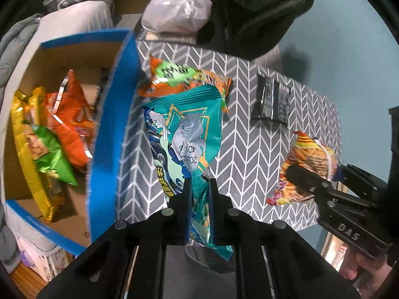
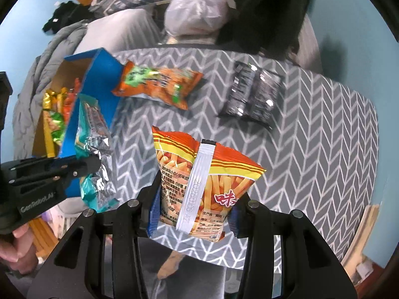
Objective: Organize snacks
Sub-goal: 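Carry the orange-striped bag and teal bag into the box and release both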
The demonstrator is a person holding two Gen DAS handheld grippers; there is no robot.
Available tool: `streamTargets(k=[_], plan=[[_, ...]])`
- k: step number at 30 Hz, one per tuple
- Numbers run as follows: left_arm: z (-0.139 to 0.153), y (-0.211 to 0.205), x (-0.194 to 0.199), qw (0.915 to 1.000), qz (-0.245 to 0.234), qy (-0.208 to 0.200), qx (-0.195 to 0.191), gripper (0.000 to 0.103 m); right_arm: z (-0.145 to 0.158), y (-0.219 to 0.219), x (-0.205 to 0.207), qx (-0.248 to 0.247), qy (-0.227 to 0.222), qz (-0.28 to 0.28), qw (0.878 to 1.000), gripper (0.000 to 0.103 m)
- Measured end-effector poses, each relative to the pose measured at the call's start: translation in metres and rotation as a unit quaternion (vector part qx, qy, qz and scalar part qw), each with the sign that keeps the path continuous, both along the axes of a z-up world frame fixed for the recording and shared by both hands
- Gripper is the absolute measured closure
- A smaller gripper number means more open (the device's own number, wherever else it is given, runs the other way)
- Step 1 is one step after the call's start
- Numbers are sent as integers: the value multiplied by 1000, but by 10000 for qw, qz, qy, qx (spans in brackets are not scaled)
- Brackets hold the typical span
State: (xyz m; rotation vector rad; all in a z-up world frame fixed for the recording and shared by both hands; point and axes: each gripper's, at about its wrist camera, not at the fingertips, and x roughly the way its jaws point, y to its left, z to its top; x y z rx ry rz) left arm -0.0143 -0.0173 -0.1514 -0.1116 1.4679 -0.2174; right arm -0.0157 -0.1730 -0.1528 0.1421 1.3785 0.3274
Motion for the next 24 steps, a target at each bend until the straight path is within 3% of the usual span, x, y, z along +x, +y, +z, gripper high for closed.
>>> streamTargets(k=[9, 24], plan=[[37, 52, 4, 9981, 507, -329, -74, 92, 24, 53, 23, 129, -267, 543, 9981, 60], [51, 151, 16, 9863, 1537, -607, 23, 93, 48, 158, 68, 412, -568, 1400, 9877, 61]])
